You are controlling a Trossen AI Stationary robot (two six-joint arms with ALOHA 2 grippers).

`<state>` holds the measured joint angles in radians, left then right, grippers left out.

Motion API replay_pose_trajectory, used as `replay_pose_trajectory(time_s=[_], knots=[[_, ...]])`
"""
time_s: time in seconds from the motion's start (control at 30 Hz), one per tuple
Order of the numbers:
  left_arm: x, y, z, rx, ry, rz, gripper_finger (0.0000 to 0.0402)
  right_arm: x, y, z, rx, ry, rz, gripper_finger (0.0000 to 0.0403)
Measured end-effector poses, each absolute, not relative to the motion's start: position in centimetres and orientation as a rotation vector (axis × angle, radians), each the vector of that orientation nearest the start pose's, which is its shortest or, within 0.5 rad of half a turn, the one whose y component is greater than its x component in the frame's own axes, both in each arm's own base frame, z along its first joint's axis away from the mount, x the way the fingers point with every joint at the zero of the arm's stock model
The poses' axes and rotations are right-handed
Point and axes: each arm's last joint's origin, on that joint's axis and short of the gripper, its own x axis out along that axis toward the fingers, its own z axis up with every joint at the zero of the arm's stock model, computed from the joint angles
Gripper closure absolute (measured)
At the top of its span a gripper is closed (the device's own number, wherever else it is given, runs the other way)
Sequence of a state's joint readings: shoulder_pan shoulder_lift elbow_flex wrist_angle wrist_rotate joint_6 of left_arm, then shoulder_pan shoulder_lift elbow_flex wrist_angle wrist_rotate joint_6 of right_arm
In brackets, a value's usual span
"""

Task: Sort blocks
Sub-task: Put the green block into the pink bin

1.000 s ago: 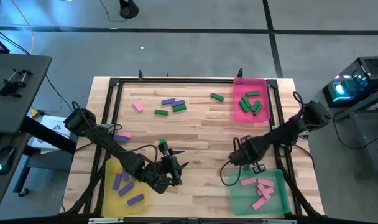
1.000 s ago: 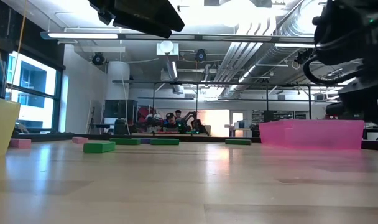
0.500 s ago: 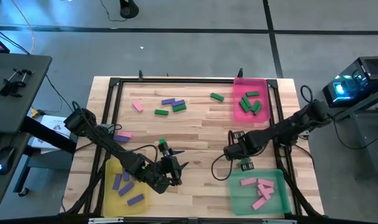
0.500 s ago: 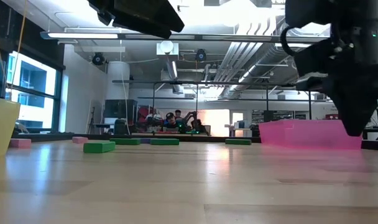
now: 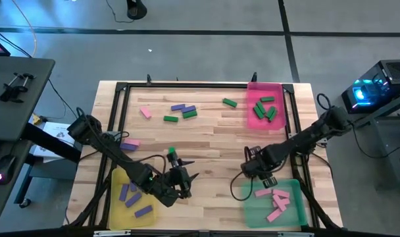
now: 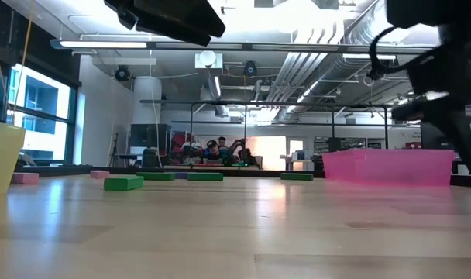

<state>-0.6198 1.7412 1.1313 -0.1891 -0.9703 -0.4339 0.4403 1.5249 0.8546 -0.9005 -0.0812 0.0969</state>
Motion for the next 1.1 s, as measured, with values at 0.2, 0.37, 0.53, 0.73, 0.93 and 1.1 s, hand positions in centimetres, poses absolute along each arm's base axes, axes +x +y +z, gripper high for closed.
replay_pose_trajectory(time_s=[0.2, 0.37, 0.53, 0.73, 0.93, 1.1], knots=[[30.5, -19.0, 21.2, 0.156, 0.472, 0.436, 0.0179, 20.5, 10.8, 14.7, -0.276, 1.517, 0.335, 0.0158], [30.5, -19.0, 21.2, 0.156, 0.472, 0.436, 0.0179, 19.5, 10.8, 13.4, -0.246, 1.513, 0.334, 0.0169], [30.5, -19.0, 21.2, 0.156, 0.472, 0.436, 0.0179, 19.1, 10.4, 12.7, -0.273, 1.517, 0.264, 0.0244], [30.5, -19.0, 21.2, 0.156, 0.472, 0.436, 0.0179, 19.2, 10.3, 12.8, -0.282, 1.494, 0.249, 0.034], [30.5, -19.0, 21.2, 0.156, 0.472, 0.437, 0.0179, 19.9, 10.7, 13.5, -0.285, 1.493, 0.222, 0.034], [30.5, -19.0, 21.2, 0.156, 0.471, 0.437, 0.0179, 21.1, 10.8, 15.3, -0.358, 1.443, 0.115, 0.034]])
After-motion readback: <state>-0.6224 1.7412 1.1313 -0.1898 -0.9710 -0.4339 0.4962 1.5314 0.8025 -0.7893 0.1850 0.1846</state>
